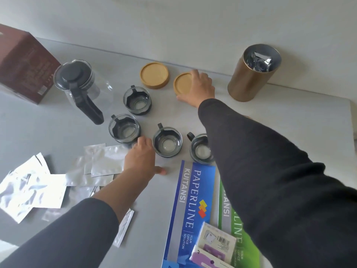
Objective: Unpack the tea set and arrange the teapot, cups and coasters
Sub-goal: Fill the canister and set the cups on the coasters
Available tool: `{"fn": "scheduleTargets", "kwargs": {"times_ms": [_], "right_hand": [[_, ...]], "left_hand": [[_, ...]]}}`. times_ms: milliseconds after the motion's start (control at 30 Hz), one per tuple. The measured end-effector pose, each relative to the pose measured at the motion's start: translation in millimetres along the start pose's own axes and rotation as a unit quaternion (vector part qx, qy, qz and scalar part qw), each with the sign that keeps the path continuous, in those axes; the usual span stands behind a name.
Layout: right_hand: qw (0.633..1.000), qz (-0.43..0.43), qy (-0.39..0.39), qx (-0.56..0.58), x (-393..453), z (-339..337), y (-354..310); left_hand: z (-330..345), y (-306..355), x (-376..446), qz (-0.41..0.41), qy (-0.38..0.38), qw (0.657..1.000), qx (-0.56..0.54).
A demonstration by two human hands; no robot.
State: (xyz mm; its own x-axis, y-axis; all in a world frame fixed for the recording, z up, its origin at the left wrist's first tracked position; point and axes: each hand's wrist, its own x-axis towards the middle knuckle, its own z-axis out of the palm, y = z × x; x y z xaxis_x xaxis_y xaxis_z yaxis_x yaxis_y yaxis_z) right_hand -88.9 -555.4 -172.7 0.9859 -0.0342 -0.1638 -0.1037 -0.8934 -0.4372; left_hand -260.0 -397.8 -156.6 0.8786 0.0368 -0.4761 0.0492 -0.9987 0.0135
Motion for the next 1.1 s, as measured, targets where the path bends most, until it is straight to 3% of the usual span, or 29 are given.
{"fn": "scheduleTargets", "kwargs": {"times_ms": [300, 400, 500, 600, 933, 1000, 1100], "right_hand": [[0.999, -0.036, 0.017, 0.008, 3.3, -9.1, 9.2], [0.993, -0.112, 0.021, -0.013, -8.8, -13.3, 9.9], [0.974, -0.213, -0.014, -0.079, -25.7, -17.7, 12.1], [0.953, -0.257, -0.065, -0.143, -39.7, -18.2, 12.0], [0.950, -0.220, -0.147, -0.167, -53.0, -19.7, 15.6], [0.962, -0.202, -0.137, -0.125, -57.7, -24.8, 19.5], [0.986, -0.148, -0.063, -0.031, -78.0, -32.2, 30.7]], "left_hand": [[-2.4, 1.4, -1.6, 0.005, 0.000, 1.000, -0.004], [-3.7, 2.1, -2.4, 0.005, 0.000, 1.000, -0.003], [-4.5, 2.5, -3.2, 0.004, -0.001, 1.000, -0.002], [-4.3, 2.6, -4.3, 0.004, -0.001, 1.000, 0.002], [-1.4, 1.4, -1.9, 0.007, 0.000, 1.000, 0.009], [-0.4, 1.1, -1.0, 0.004, -0.003, 1.000, 0.008], [0.0, 0.4, -0.4, 0.005, -0.007, 1.000, 0.014]]}}
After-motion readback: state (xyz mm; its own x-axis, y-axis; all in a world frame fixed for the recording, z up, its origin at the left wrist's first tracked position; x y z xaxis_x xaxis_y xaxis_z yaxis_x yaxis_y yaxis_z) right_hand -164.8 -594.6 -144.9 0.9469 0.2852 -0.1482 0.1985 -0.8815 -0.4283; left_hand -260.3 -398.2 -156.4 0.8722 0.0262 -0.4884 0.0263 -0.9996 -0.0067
